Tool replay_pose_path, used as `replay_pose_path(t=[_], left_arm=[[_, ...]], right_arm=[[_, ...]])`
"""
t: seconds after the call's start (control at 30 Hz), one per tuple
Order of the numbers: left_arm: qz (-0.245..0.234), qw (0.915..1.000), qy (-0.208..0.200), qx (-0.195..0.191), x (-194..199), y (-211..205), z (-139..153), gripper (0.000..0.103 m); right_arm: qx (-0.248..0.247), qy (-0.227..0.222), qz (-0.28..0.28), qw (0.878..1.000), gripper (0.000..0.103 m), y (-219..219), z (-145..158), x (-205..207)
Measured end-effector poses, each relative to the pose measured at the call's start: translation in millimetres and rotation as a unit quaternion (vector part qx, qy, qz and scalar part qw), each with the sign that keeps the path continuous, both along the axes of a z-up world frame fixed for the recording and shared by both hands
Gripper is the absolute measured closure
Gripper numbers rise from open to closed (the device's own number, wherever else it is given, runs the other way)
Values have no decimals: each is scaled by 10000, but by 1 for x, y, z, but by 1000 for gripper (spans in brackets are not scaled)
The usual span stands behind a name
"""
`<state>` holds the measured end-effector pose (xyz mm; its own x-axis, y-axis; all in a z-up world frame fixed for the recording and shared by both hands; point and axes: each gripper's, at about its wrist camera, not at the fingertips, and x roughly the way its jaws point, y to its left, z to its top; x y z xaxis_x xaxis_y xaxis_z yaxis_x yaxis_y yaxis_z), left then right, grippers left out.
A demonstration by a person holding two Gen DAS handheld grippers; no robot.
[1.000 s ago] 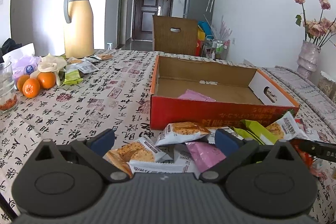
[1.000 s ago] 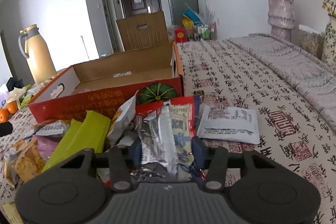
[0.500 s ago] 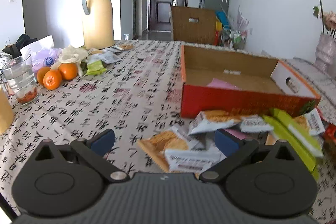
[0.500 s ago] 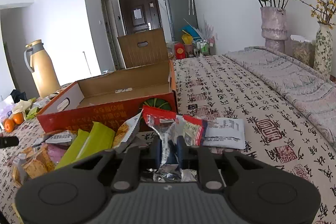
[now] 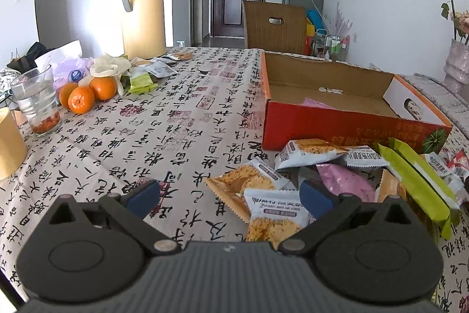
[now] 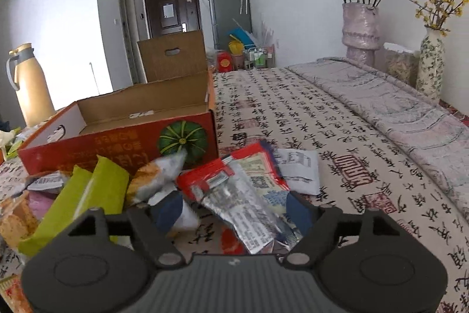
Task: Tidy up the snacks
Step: 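Grasp the pumpkin-seed cracker packet with the left tool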
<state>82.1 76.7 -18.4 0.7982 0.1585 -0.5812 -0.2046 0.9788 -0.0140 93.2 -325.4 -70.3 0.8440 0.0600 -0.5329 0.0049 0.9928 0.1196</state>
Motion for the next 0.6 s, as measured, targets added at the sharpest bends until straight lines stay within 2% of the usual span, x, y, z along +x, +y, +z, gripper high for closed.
replay_pose_path(t=[0.1, 0.2, 0.3, 0.37, 0.4, 0.47, 0.6], left_arm=[[-9, 10000, 11, 6, -1, 0, 0, 0], [-13, 10000, 30, 13, -1, 0, -1, 0], [-31, 10000, 52, 18, -1, -2, -2, 0], [-47, 10000, 67, 24, -2, -3, -3, 0], [-58, 9999, 78, 33, -2, -4, -3, 0], [-70, 9999, 98, 60, -2, -5, -3, 0], [-137, 9997, 173, 107, -2, -7, -6, 0]], right_arm=[[-207, 27, 17, 9998, 21, -4, 0, 1], [-480, 223, 230, 9983, 13, -6, -7, 5], [-490, 344, 315, 9977, 14, -9, -14, 12], [-286, 393, 321, 9983, 23, -14, -16, 15], [-181, 401, 336, 9985, 41, -17, -16, 16], [-149, 354, 344, 9987, 45, -18, -16, 13], [-71, 165, 199, 9996, 45, -19, -15, 3]])
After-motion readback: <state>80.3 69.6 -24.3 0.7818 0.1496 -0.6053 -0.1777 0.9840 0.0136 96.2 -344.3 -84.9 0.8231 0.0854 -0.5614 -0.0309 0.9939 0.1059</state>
